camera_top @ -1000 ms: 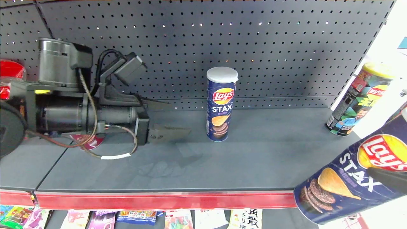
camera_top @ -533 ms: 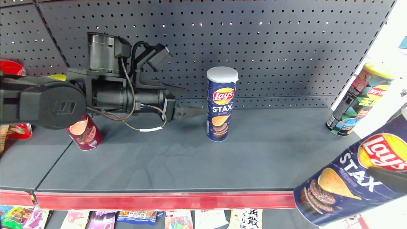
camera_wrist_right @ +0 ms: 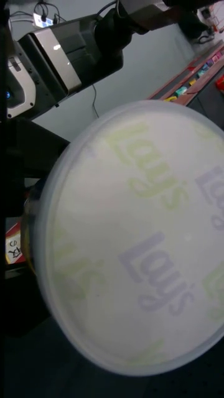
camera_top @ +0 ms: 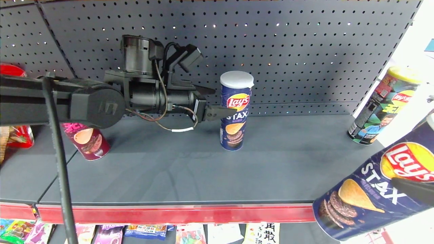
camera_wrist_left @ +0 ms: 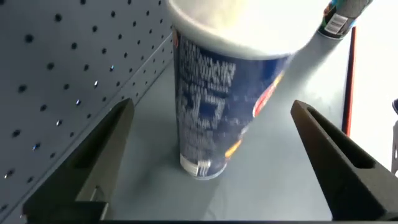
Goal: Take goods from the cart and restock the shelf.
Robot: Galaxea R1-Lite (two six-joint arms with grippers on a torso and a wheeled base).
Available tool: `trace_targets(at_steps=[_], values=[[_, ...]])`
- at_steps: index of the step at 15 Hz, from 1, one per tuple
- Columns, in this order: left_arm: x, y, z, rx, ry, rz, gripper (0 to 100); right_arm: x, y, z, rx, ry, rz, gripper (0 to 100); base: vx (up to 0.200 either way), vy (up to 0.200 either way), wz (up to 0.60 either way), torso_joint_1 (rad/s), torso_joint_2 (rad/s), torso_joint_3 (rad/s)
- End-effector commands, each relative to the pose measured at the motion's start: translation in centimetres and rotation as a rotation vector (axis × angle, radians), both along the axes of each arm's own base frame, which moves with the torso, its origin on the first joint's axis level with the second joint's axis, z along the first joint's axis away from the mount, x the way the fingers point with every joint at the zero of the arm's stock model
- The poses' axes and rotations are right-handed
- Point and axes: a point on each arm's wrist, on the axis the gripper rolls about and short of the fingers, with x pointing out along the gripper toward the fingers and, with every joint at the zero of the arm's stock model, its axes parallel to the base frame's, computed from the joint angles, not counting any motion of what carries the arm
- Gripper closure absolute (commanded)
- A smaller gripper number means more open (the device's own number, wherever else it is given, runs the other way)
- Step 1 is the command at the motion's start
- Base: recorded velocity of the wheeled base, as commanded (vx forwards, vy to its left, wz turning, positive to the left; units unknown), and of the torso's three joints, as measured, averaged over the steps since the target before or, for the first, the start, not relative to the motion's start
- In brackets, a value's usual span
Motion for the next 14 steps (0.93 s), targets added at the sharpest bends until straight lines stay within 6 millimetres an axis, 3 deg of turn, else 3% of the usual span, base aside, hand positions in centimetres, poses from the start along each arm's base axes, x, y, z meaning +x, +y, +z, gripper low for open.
trace_targets(at_steps=[1, 12, 13, 14], values=[[0.6, -0.6, -0.7, 0.005, 0.013, -0.008, 0, 0.0, 0.0, 0.0, -0.001, 0.002, 0.002, 100, 0.0, 0.0, 0.0, 0.0, 0.0, 0.0], [2.1, -2.1, -2.2, -0.036, 0.001, 0.015, 0, 0.0, 0.0, -0.1, -0.003, 0.004, -0.001, 100, 0.0, 0.0, 0.0, 0.0, 0.0, 0.0], [2.4, -2.3, -2.3, -0.046, -0.02, 0.021, 100, 0.0, 0.0, -0.1, -0.003, 0.004, -0.001, 100, 0.0, 0.0, 0.0, 0.0, 0.0, 0.0], [2.6, -2.3, -2.5, -0.056, -0.035, 0.024, 100, 0.0, 0.0, -0.1, -0.003, 0.004, -0.001, 100, 0.0, 0.0, 0.0, 0.0, 0.0, 0.0]])
